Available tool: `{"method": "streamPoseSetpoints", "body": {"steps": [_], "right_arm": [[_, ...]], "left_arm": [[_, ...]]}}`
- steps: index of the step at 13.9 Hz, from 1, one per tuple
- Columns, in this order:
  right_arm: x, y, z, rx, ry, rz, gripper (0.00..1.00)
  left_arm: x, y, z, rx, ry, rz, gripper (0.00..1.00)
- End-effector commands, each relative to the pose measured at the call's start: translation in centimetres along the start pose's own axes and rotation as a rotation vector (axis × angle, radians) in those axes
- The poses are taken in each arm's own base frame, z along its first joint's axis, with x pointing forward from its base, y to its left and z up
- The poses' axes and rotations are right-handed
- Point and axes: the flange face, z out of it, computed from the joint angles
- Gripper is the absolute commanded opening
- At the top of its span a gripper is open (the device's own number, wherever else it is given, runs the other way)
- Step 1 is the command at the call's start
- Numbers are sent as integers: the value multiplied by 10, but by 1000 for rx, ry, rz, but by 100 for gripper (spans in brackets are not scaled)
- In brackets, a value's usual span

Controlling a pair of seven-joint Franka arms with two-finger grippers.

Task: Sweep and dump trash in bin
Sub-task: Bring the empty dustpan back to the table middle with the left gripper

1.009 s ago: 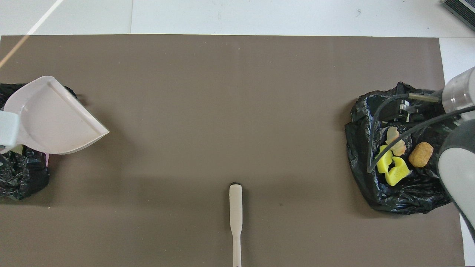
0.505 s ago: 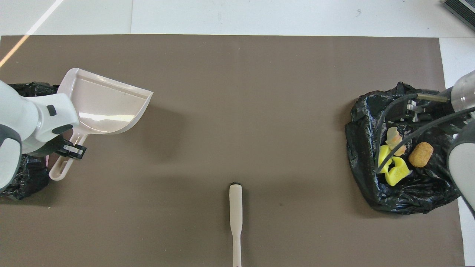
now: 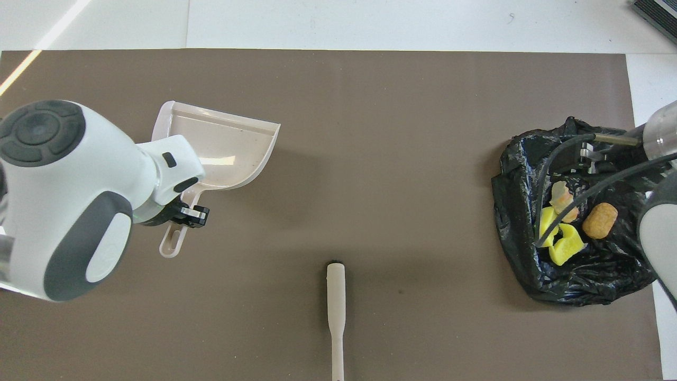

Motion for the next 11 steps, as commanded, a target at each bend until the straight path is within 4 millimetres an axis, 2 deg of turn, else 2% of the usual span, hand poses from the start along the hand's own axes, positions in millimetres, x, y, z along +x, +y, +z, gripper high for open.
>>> {"method": "streamPoseSetpoints", "body": {"steps": [1,2,3,4,5,6,8,10,11], "right_arm": [[-3,4,-1,21,1,-21,100],[-3,4,-2,22,2,-21,100],[-3,4,-2,22,2,-19,100],[-3,4,-2,22,2,-19,100],[-3,5,-2,22,2,-18,100],[-3,5,-2,19,5,-16,100],[-2,5,-2,22,4,-19,100],[-2,5,-1,22,1,-15,100],[-3,5,-2,22,2,-16,100]], "left_arm": [[30,53,26,-34,-24,-10,0],[41,79,42,-30,-38,-13,0],[52,88,40,-41,-11,-15,0],[56,97,47,-42,-11,-7,0],[56,121,62,-34,-30,4,0],[63,135,71,-39,-12,-21,0],[71,148,74,-75,46,-67,0],[72,177,108,-71,5,-83,0],[79,187,122,-69,14,-117,0]]}}
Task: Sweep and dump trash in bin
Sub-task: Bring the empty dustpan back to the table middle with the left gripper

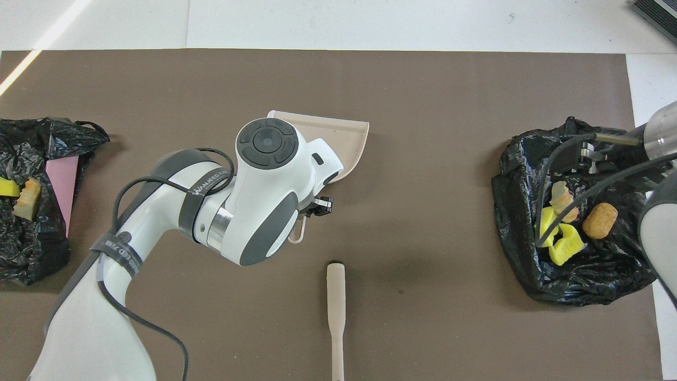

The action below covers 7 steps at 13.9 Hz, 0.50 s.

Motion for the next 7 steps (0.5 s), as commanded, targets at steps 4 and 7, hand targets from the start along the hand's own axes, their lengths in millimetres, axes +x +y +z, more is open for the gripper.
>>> {"method": "streamPoseSetpoints", "body": {"steps": [4,7], "right_arm": [[-3,3,-2,24,0,-18,100],[-3,4,-1,23,-3,-18,100]], "left_arm": [[16,34,32,-22,39,-115,27],[14,16,-4,-40,81,-140,100]]}}
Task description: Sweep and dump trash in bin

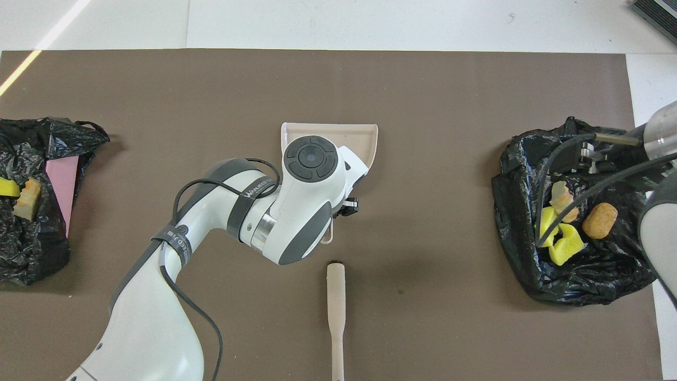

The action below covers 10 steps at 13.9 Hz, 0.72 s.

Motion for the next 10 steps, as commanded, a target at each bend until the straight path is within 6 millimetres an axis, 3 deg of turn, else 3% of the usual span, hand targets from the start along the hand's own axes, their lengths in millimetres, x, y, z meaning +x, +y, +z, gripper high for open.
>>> {"method": "streamPoseSetpoints", "body": {"steps": [1,4,7,10], "right_arm": [[-4,4,-1,23,-3,-19,100],[-4,3,-1,23,-1,-21,100],[-4,4,-1,23,-4,-21,100],[-4,4,-1,23,-3,-21,100]], "left_arm": [[6,-26,-48,-27,57,-42,100],[30,-70,-79,-56,114,-118,100],[51,-134,-112,-72,165,-189,100],[61,-201,-142,-63,201,-130,100]]}}
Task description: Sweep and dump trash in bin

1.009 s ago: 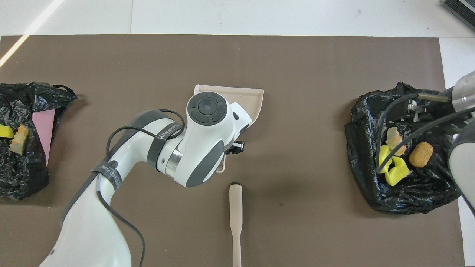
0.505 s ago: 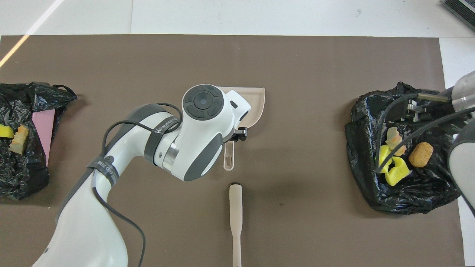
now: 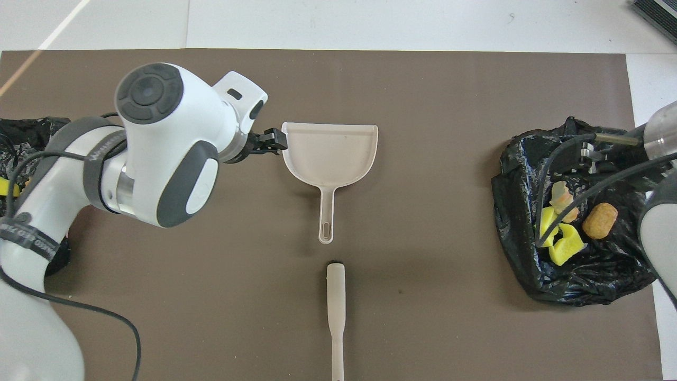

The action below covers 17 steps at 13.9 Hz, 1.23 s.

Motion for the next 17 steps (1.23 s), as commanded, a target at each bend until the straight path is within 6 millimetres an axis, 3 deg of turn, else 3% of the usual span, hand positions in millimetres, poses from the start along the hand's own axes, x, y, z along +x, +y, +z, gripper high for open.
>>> {"method": "streamPoseSetpoints", "body": {"steps": [1,6,9,11,17], "right_arm": [[-3,4,-1,23,-1,-21,100],[-3,5,-1,23,-3,-19,100],[-3,5,-1,23,-1,-19,100],[-3,6,-1,23,-3,-16,100],[-3,5,-1,23,-3,-18,100]], "left_arm": [[14,-50,-29,-3,26,39,100],[19,-126,-66,27,-11,149,100],[2,-159,-89,39,-48,208,100],[-11,-169,-103,44,-36,194,100],[-43,-174,-145,94,-65,241,100]]}}
